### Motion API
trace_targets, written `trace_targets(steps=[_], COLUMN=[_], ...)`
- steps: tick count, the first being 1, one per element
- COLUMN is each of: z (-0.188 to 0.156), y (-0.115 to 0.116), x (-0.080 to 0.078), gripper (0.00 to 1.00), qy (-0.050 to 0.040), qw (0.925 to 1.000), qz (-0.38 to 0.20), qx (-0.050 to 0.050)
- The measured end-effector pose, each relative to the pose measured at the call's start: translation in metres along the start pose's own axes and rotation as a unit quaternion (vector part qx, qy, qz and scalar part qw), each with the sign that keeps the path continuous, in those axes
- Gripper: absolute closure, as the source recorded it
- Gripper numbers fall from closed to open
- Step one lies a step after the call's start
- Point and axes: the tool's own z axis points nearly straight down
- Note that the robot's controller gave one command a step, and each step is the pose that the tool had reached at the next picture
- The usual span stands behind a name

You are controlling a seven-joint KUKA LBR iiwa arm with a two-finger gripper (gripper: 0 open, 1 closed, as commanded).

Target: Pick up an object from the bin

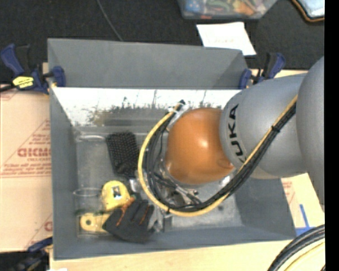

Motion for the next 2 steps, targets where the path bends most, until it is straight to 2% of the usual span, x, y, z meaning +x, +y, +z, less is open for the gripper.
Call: trace_targets(steps=[1, 2], z=[0.041, 0.043], y=[-0.014, 0.003], x=[-0.012, -0.014], gripper=[0.0, 0.0], qy=[-0.0029, -0.0023], qw=[0.999, 1.0], qz=[-0.045, 0.002], qx=[0.005, 0.002])
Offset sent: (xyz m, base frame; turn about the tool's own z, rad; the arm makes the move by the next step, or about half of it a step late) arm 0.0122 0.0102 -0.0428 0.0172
